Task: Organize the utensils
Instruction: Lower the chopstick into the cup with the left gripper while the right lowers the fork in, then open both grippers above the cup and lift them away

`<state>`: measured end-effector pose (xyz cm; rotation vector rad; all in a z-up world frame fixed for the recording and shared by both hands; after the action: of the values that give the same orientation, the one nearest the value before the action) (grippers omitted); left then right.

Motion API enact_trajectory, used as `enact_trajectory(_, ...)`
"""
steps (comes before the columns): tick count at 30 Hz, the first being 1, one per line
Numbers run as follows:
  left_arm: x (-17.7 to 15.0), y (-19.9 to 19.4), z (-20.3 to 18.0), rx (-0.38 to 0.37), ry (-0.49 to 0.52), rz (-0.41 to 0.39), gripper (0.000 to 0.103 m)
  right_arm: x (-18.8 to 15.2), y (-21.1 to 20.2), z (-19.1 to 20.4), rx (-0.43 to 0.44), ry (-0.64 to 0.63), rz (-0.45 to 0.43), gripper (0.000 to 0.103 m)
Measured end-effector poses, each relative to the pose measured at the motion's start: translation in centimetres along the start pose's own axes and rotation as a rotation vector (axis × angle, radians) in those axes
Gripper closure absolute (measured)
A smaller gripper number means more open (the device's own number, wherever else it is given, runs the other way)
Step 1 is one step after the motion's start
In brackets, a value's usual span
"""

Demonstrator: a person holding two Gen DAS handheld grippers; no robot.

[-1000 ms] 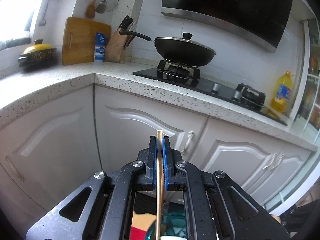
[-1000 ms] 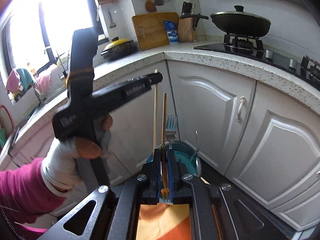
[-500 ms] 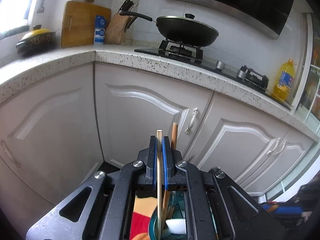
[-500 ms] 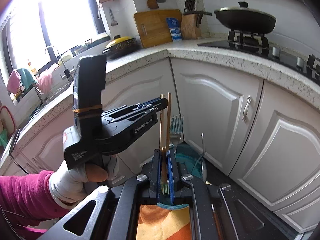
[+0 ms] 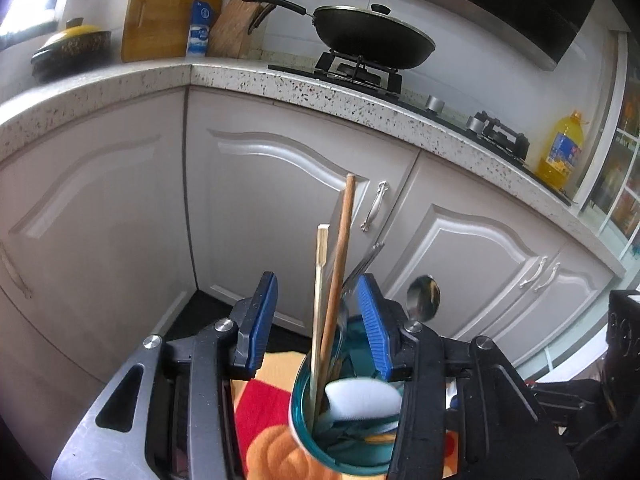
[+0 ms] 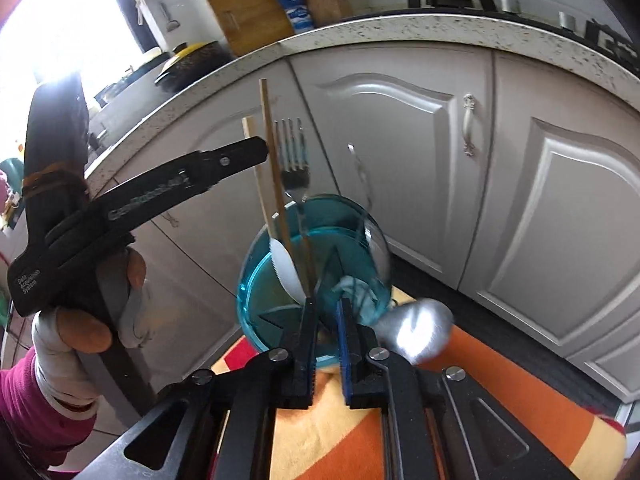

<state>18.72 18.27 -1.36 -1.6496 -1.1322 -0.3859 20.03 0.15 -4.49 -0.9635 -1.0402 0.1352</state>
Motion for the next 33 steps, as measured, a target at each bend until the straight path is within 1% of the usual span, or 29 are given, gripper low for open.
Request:
enact_trajectory(2,-0.2,-0.2,0.1,0.004,-0.002,0.008,0.062,-0.2,-0.6,0.1,0.001,-0.001,-0.009,0.086)
enact_trajectory(3,-0.3,-0.3,0.2,0.005,-0.007,0.013,0.062,-0.3,-0.9,0.1,0.001,0.001,-0.012,0.082)
enact_trajectory(4,-0.4,-0.4,0.3,0.006,-0.012,0.018,0.062,-0.6,-1.2,0.1,0.000,0.007,-0.016,0.081)
enact_trajectory(8,-1.1,-1.4,0.6,0.014,-0.011,0.027,0.062,-1.4,-2.4,0.7,-0.006,0.017,-0.028,0.081)
enact_trajectory(11,-1.9,-2.3,0.6,0.034,0.006,0.037,0.061,-2.0,-3.5,1.4,-0.024,0.006,-0.039,0.080)
enact_trajectory(15,-3.3,-3.7,0.5,0.039,0.019,0.051,0.061,-2.9,-4.4,2.0,-0.033,0.009,-0.045,0.076)
enact_trajectory(18,-4.6,-4.7,0.1,0.048,0.047,0.058,0.061,-3.6,-4.8,2.5,-0.038,0.005,-0.038,0.075)
enact_trajectory(21,-6.0,-5.7,-0.2,0.046,0.062,0.072,0.061,-4.3,-5.2,2.8,-0.051,0.008,-0.034,0.074)
enact_trajectory(23,-6.6,-6.2,-0.4,0.050,0.067,0.079,0.061,-4.9,-5.8,3.0,-0.053,0.025,-0.044,0.074)
enact_trajectory(26,-7.6,-6.9,-0.9,0.048,0.071,0.089,0.061,-5.3,-6.7,3.2,-0.080,0.034,-0.064,0.074)
enact_trajectory(30,-8.7,-7.8,-1.9,0.039,0.087,0.098,0.061,-5.6,-7.9,3.8,-0.118,0.036,-0.088,0.069)
enact_trajectory(33,-9.4,-8.4,-2.7,0.030,0.102,0.102,0.060,-6.1,-8.6,4.0,-0.124,0.040,-0.094,0.069)
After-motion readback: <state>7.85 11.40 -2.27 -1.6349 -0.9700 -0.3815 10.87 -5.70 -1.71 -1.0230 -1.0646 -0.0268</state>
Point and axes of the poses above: each gripper's, at about its wrist camera, not at the fingertips, and y roughly the way its jaws point, z to its left, x to its top, the point moved 3 cm from there along y, roughly the way its jaws point, and after that the axes turned 11 degrees about -y, right-handed, at the moved point
